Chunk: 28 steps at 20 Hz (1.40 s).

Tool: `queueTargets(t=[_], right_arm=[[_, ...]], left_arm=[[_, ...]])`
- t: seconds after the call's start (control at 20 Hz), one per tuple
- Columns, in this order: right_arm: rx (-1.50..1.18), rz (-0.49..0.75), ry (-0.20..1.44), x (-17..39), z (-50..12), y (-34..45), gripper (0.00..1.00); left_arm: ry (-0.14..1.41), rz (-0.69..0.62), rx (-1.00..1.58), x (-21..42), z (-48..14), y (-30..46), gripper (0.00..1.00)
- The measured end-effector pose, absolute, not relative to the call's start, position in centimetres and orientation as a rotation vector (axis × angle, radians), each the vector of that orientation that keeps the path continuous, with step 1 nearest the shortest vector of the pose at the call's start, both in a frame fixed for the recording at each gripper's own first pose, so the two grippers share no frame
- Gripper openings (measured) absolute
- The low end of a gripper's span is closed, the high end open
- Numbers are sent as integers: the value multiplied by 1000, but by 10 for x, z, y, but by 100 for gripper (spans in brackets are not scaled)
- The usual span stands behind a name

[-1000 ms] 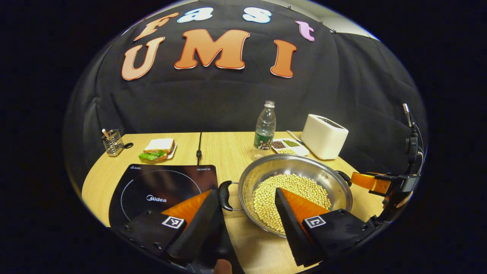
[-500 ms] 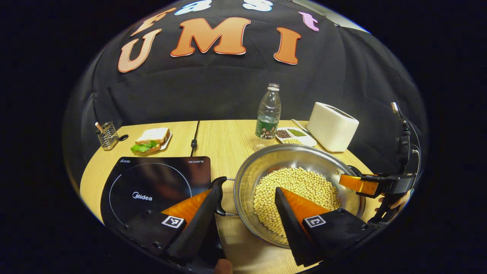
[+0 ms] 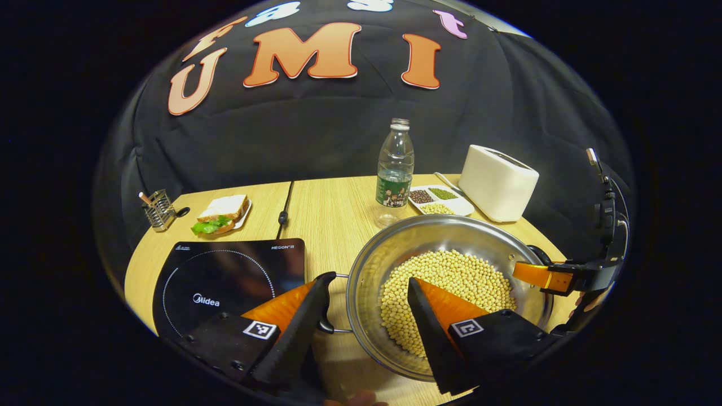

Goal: First push the handle of the pot to place it horizontally, then grasp the pot with both hands and set it on the induction cooktop.

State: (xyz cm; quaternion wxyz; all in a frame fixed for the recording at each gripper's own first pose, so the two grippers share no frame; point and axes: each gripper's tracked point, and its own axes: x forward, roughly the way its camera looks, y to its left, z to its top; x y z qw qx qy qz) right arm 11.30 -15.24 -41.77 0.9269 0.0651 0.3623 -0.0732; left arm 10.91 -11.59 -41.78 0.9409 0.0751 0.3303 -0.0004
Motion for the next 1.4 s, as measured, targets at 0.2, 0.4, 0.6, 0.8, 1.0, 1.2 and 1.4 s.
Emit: queueTargets(t=[0.2,0.4,0.6,0.8,1.0,1.2,1.4], right_arm=[[141,-153,738,112,-418,-158,55],[141,-153,736,112,-418,-159,55],[141,-156,736,111,-419,-159,52],[142,-159,735,110,-418,-159,55],[164,-171,727,110,-419,-160,55],[186,-192,731,108,-418,-159,51],[213,-217,724,103,-413,-157,49]], left_arm=[[642,69,157,116,-412,-97,98],[715,50,107,110,-432,-102,97],[761,60,93,112,-448,-97,98],[790,81,102,112,-455,-89,68],[792,76,87,113,-456,-88,64],[806,84,89,114,-457,-90,51],[829,76,63,111,-457,-90,54]])
